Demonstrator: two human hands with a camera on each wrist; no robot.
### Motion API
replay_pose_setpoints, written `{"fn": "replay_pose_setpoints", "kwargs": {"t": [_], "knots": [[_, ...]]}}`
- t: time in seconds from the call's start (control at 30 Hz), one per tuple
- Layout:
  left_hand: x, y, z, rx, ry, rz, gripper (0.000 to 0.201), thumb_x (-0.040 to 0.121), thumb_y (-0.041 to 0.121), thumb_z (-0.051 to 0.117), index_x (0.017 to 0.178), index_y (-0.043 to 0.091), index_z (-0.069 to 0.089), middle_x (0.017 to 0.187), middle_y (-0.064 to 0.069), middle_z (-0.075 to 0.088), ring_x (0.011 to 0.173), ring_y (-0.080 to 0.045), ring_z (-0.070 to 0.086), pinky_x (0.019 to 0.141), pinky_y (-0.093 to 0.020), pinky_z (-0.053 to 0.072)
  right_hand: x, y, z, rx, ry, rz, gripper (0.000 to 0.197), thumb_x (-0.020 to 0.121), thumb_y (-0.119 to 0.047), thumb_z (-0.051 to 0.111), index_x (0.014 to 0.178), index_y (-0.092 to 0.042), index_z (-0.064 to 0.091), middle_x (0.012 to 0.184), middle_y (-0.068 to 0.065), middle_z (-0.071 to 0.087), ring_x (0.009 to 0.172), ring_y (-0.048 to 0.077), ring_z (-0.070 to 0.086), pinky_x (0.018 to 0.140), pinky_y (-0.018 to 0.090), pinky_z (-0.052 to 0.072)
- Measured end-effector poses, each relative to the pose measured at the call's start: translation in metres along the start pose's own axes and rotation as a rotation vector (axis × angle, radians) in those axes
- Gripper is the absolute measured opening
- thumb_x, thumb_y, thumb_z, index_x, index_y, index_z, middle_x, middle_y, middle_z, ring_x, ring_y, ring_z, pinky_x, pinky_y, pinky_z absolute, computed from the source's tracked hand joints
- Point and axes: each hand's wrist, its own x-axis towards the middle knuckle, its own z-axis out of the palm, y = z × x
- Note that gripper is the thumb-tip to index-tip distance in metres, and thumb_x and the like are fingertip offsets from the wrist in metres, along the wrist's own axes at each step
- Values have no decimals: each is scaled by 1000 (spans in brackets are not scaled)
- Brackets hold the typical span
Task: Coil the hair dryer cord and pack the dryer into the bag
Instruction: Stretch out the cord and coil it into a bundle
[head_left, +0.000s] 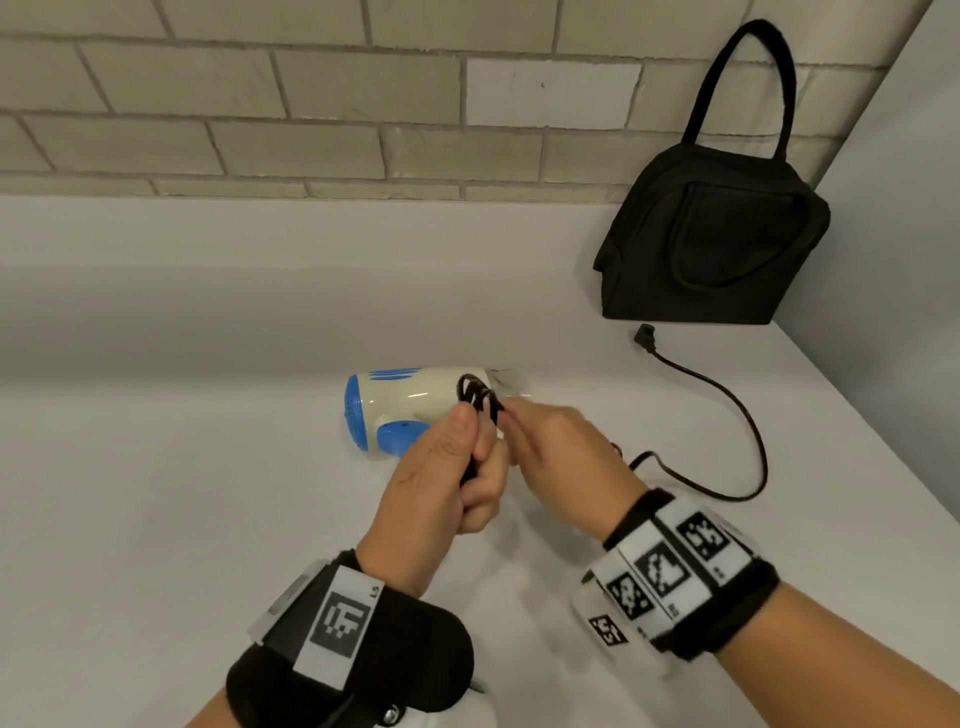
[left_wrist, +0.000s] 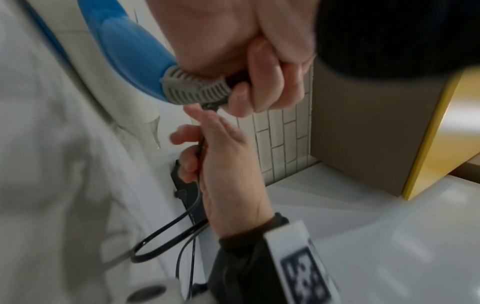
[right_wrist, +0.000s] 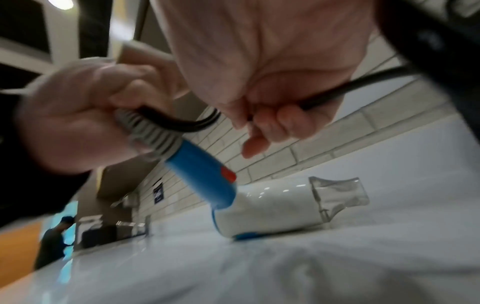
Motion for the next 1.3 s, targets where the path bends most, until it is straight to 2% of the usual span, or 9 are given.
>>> {"fn": "replay_pose_setpoints", "kwargs": {"t": [0.07, 0.2, 0.4, 0.63, 0.73, 0.87, 0.97, 1.13, 1.3], "knots": [[1, -1, 2, 39, 12, 77, 33, 84, 43, 36, 54, 31, 45, 39, 10, 36, 32, -1, 21, 35, -15, 17, -11, -6, 4, -121, -143, -53, 23, 93, -17, 35, 111, -19, 49, 91, 4, 64, 74, 23, 56, 65, 34, 45], [2, -8, 8, 213, 35, 186, 34, 81, 47, 32, 54, 34, 49, 44, 1, 40, 35, -2, 31, 41, -12, 30, -27, -8, 9, -371, -343, -138, 14, 88, -6, 32, 80, -17, 31, 61, -7, 27, 50, 8, 25, 45, 23, 20], [0, -20, 13, 388, 9, 218, 31, 83, 45, 28, 67, 33, 52, 66, 12, 53, 51, -1, 42, 50, -6, 32, -34, -6, 11, -582, -153, -122, 18, 64, -19, 55, 49, -22, 45, 51, -4, -7, 41, 14, -11, 45, 20, -10], [-2, -31, 9, 732, -31, 237, 37, 83, 68, 16, 76, 44, 43, 79, 0, 69, 70, -9, 63, 65, -26, 51, -52, -15, -1, -443, -13, -163, 32, 73, -36, 34, 50, -25, 54, 32, -4, 41, 20, 12, 33, 40, 14, -2], [-3, -30, 4, 883, 57, 237, 54, 69, 81, 0, 70, 37, 31, 54, 9, 61, 55, -9, 56, 50, -18, 43, -59, -10, -10, -412, -201, -122, 56, 75, -55, 11, 79, -28, 60, 62, -4, 65, 52, 14, 60, 40, 27, 32], [-4, -24, -3, 1052, 86, 273, 58, 65, 80, -14, 67, 35, 24, 55, -1, 58, 47, -17, 50, 48, -30, 39, -66, 10, -37, -475, -76, -187, 41, 81, -55, 30, 64, -28, 54, 50, -13, 57, 43, 11, 55, 39, 25, 41], [-9, -24, -8, 1126, 15, 258, 58, 66, 79, -13, 63, 34, 23, 51, 1, 52, 45, -14, 48, 45, -20, 31, -63, 37, -52, -553, -1, -287, 39, 84, -48, 33, 62, -25, 55, 49, -13, 55, 41, 10, 52, 45, 23, 43], [-19, -14, -16, 1195, 31, 214, 51, 61, 86, 20, 56, 36, 29, 41, 13, 35, 57, 1, 50, 43, -11, 24, -49, 95, -82, -747, 77, -261, 13, 79, -21, 63, 66, -20, 61, 52, -7, 60, 45, 17, 54, 62, 31, 39], [-20, -5, -12, 1172, 128, 221, 49, 67, 79, 33, 55, 31, 37, 38, 11, 41, 48, -1, 47, 46, -12, 36, -35, 116, -105, -816, 170, -298, 17, 78, -27, 54, 72, -16, 66, 57, 0, 64, 50, 24, 59, 71, 36, 41]]}}
